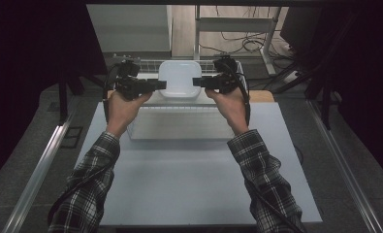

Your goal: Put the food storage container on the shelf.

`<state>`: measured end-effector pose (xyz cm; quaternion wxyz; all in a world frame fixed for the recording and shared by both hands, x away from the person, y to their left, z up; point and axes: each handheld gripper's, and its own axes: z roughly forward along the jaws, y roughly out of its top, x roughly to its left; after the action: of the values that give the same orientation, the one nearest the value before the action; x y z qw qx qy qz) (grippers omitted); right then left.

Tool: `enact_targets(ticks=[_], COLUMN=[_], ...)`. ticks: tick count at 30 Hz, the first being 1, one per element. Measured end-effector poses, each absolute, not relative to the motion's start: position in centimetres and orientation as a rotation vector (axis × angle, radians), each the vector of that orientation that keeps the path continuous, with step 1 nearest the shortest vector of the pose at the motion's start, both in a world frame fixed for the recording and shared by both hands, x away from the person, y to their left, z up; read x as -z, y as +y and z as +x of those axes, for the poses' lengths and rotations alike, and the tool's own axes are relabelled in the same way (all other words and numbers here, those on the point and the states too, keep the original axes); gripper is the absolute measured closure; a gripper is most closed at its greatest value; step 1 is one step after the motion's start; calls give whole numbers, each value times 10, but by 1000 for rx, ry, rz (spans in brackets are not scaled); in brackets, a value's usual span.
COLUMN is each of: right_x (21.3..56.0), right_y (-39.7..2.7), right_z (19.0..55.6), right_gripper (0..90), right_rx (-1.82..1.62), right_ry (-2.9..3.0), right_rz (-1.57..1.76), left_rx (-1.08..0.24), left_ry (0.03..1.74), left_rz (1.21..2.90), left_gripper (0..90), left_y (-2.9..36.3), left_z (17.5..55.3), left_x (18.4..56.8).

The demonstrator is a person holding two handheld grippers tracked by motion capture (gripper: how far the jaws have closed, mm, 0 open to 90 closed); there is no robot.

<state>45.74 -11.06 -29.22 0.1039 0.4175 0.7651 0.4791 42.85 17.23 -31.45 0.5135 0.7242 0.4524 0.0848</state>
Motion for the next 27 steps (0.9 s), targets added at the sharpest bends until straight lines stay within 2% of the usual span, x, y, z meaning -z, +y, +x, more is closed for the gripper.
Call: enact_targets(ticks=[4,11,20,23,27], right_x=[292,293,294,293,291], right_y=[-110,-102,-99,-99,-100], right_z=[460,463,467,467,466], right_gripper=[557,489,470,438,352], right_rx=[-1411,-1321,-1306,-1297,-1336], right_ry=[2261,2198,2163,2157,2163], right_rz=[1242,1229,1258,1254,1224], left_rx=[-209,-289,-379,-452,-407], left_ry=[1091,1127,1145,1132,1102], left_rz=[1743,1733,1717,1746,1728], left_gripper=[572,399,325,299,234], left_y=[172,171,167,165,167], left_z=[431,438,447,444,441], left_x=[315,316,317,314,309])
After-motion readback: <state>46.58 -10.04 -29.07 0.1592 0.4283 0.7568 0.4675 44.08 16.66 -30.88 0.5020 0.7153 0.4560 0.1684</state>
